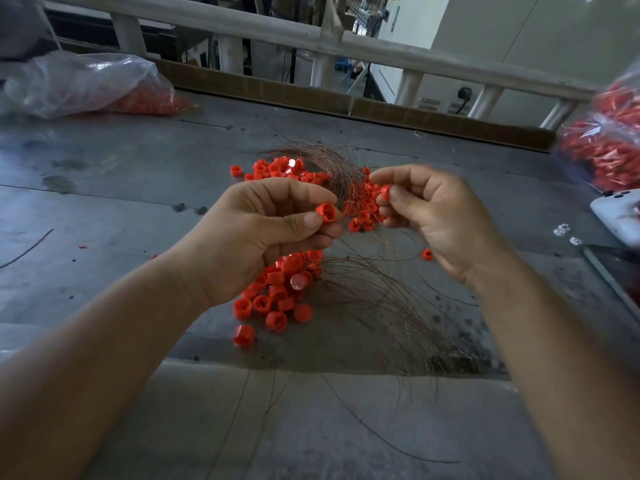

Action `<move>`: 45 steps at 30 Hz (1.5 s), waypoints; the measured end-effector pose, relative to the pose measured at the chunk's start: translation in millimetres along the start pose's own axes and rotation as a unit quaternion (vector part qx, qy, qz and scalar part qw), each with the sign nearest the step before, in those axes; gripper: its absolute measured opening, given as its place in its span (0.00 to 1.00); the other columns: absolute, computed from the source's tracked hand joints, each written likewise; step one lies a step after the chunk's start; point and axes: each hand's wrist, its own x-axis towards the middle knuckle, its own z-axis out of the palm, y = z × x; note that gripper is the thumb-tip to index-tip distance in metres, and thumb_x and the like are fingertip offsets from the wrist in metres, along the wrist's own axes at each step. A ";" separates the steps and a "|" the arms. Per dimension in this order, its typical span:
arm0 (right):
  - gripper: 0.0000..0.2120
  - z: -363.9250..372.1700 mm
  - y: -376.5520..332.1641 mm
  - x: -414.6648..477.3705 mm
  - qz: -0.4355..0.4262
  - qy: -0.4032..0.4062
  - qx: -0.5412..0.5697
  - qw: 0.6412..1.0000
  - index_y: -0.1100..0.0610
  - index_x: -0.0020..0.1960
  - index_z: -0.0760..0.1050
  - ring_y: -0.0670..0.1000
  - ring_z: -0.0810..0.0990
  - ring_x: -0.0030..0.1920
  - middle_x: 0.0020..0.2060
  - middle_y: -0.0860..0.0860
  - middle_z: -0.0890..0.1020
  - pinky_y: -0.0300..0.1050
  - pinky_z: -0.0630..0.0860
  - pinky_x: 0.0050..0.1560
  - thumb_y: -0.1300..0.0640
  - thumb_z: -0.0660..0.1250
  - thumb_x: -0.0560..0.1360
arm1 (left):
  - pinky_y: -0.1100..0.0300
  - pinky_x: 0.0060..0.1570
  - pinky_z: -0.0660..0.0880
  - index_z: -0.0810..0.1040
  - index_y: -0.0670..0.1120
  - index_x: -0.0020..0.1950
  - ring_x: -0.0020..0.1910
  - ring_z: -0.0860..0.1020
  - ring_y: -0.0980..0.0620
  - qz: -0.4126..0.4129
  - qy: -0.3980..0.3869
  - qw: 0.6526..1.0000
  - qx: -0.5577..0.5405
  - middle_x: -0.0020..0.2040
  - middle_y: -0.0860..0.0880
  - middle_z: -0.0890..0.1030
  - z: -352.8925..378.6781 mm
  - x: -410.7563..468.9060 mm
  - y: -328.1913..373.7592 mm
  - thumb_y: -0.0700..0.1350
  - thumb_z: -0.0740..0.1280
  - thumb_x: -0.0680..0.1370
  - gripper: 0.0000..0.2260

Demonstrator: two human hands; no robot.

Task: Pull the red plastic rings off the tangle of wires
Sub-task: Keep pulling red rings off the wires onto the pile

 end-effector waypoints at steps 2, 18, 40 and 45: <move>0.11 7.1 -4.4 -4.0 -0.004 -0.029 0.040 0.999 0.55 0.44 0.76 0.41 0.78 0.35 0.35 0.49 0.78 0.34 0.76 0.38 0.70 0.60 0.75 | 0.65 0.38 0.78 0.84 0.44 0.41 0.39 0.83 0.52 -0.003 0.003 1.000 0.002 0.38 0.45 0.84 -0.4 0.2 -0.1 0.34 0.65 0.66 0.10; 0.08 21.9 -7.8 -12.9 -0.053 -0.089 0.050 0.993 0.54 0.44 0.77 0.45 0.81 0.36 0.32 0.47 0.81 0.37 0.78 0.38 0.66 0.64 0.73 | 0.65 0.39 0.78 0.84 0.45 0.41 0.40 0.83 0.52 -0.006 0.016 1.000 0.023 0.39 0.45 0.84 0.1 -0.8 1.0 0.36 0.66 0.65 0.10; 0.03 16.8 -9.9 -13.5 -0.069 -0.064 -0.042 0.995 0.54 0.40 0.78 0.43 0.78 0.32 0.30 0.46 0.80 0.34 0.75 0.32 0.56 0.68 0.68 | 0.66 0.37 0.78 0.83 0.44 0.41 0.40 0.83 0.51 -0.007 0.050 0.998 0.048 0.38 0.45 0.84 1.3 1.3 -1.0 0.36 0.67 0.63 0.09; 0.01 7.8 -10.0 -9.4 -0.089 -0.009 -0.105 0.990 0.51 0.39 0.78 0.41 0.78 0.30 0.28 0.43 0.80 0.32 0.74 0.32 0.54 0.69 0.69 | 0.66 0.37 0.78 0.81 0.43 0.41 0.39 0.83 0.51 -0.010 0.061 0.997 0.050 0.37 0.45 0.84 1.1 1.7 -1.2 0.36 0.67 0.63 0.09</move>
